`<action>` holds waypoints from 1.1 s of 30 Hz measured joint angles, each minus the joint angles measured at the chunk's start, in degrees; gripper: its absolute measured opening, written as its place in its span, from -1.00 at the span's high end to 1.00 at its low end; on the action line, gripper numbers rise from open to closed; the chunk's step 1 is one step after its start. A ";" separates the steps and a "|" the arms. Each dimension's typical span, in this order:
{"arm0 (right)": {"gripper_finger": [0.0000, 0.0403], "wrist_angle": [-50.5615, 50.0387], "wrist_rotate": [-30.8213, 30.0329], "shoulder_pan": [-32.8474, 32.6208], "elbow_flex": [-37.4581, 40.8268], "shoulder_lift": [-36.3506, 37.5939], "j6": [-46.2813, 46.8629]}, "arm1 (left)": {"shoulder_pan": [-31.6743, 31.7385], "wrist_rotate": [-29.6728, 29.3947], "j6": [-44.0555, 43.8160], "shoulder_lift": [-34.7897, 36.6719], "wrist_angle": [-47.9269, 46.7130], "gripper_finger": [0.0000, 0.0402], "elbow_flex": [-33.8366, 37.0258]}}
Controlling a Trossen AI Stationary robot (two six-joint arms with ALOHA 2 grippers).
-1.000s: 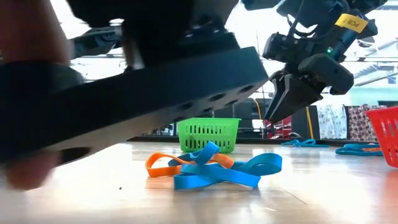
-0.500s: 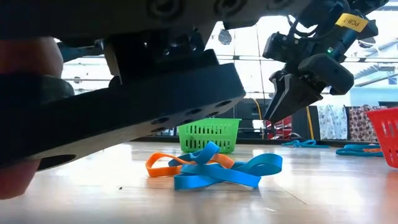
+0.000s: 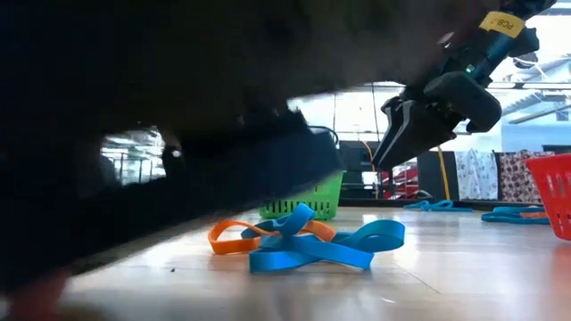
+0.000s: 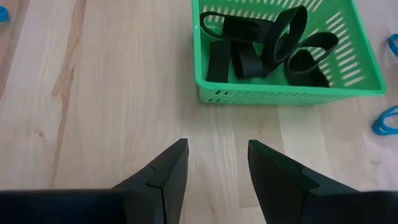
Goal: Sort rubber bands into baskets
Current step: Put the orange rubber band into the blue bin
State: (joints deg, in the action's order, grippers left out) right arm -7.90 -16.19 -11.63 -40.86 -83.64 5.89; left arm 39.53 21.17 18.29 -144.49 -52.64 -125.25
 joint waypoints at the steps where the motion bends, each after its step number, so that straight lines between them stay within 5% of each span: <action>1: 0.21 0.13 0.00 0.02 0.00 -0.02 -0.37 | -0.35 -1.47 0.07 -0.38 1.32 0.56 -0.10; 7: 0.21 0.41 0.02 0.82 0.00 -0.01 -1.03 | -1.70 -4.78 1.71 -0.65 0.18 0.64 -1.15; 13: 0.21 0.37 0.00 1.63 0.00 -0.02 -1.03 | -2.67 -7.44 5.79 -0.63 -1.03 0.95 -1.24; 33: 0.21 -2.32 0.02 1.67 0.00 -0.01 1.05 | -5.60 -11.22 6.22 -0.36 -4.24 0.97 -9.75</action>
State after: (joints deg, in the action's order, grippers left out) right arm -10.22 -16.16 -9.96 -40.86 -83.65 6.94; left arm 33.92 9.96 24.51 -144.85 -56.88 -135.00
